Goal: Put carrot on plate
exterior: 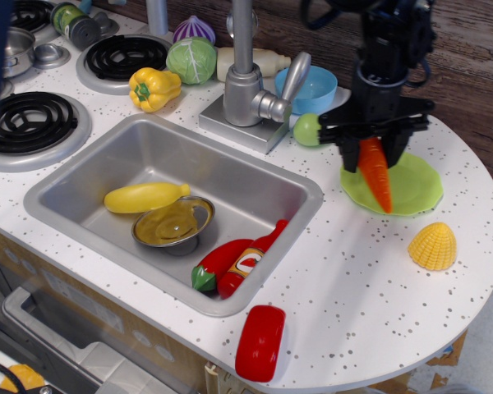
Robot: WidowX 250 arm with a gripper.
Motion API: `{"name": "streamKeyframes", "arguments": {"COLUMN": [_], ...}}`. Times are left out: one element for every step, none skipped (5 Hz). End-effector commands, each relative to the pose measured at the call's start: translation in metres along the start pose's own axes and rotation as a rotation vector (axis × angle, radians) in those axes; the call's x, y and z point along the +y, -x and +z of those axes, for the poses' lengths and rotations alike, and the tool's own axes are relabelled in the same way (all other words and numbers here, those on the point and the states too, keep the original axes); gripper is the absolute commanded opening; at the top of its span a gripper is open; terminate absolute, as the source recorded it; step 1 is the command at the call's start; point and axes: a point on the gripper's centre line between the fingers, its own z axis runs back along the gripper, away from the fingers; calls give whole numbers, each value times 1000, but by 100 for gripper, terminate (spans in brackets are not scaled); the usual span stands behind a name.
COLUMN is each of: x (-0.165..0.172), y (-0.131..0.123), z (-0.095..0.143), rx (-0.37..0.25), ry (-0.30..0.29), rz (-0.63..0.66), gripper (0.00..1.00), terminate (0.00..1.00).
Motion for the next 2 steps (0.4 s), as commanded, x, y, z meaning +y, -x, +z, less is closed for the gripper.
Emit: {"name": "streamKeyframes", "arguments": {"x": [-26, -24], "y": [-4, -9], "z": [9, 7], "rx": [-56, -66], "ry": [75, 102], "rz": [-35, -104], "gripper": [0, 0], "terminate": [0, 0]}}
